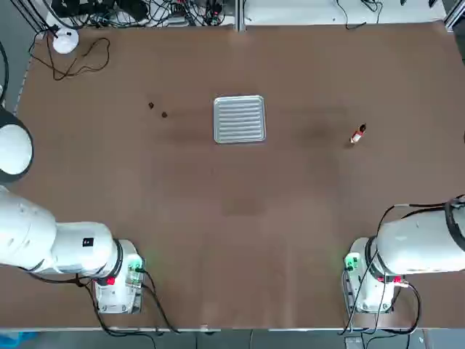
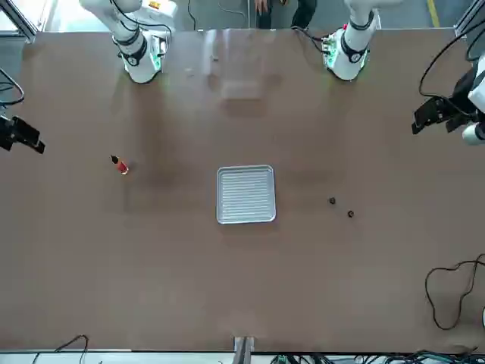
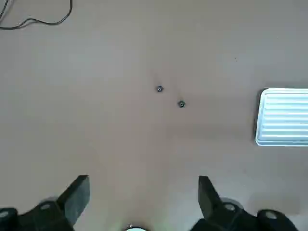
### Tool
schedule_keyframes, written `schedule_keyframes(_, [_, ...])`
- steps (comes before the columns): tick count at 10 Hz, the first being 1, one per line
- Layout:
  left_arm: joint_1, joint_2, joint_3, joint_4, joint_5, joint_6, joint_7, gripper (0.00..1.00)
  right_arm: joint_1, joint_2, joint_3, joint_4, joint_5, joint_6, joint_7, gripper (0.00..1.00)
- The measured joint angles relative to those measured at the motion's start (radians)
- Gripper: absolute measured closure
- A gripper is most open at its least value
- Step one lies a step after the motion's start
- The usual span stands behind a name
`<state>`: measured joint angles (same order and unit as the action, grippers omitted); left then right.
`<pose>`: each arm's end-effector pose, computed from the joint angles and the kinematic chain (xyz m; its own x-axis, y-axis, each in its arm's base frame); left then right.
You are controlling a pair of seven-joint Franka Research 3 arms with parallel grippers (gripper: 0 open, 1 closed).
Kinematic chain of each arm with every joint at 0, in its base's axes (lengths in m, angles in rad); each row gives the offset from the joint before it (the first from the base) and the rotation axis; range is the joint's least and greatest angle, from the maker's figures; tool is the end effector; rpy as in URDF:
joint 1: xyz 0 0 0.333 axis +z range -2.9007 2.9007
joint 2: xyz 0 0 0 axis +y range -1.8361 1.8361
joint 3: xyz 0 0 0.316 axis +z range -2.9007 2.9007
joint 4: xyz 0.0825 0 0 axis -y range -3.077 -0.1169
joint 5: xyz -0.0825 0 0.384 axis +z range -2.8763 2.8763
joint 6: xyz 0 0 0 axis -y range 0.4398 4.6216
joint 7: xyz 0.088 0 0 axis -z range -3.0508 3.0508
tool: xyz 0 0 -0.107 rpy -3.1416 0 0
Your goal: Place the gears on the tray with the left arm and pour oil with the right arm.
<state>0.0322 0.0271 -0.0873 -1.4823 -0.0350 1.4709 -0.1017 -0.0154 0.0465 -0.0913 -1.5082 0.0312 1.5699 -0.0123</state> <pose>0.5520 -0.0337 0.6424 0.9982 0.0430 -0.0419 0.0444 -0.9985 0.0332 0.5665 -0.0560 0.6280 0.9954 -0.0941 0.0157 -0.0936 -0.9952 -0.0268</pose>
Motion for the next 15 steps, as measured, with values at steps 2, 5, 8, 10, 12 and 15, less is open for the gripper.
schedule_keyframes(2, [0.0,0.0,0.0,0.0,0.0,0.0,0.0,0.0,0.0,0.0,0.001,0.0,0.0,0.0,-0.001,0.0])
schedule_keyframes(5, [0.0,0.0,0.0,0.0,0.0,0.0,0.0,0.0,0.0,0.0,0.0,0.0,0.0,0.0,-0.005,0.0])
schedule_keyframes(8, [0.001,0.0,0.0,0.0,0.0,0.0,0.003,0.0,-0.005,0.003,-0.005,-0.002,0.0,0.0,-0.104,0.0])
schedule_keyframes(10, [0.001,0.0,0.0,0.0,0.0,0.0,0.003,0.0,-0.029,0.016,-0.008,-0.005,0.003,-0.001,-0.23,0.0])
schedule_keyframes(12, [-0.001,0.0,-0.004,0.0,0.0,0.0,0.001,0.0,-0.063,0.028,-0.009,-0.007,0.032,-0.001,-0.35,0.0])
schedule_keyframes(15, [-0.001,0.0,-0.007,-0.005,0.0,0.0,0.001,0.0,-0.119,0.049,-0.01,-0.018,0.125,-0.003,-0.54,0.0])
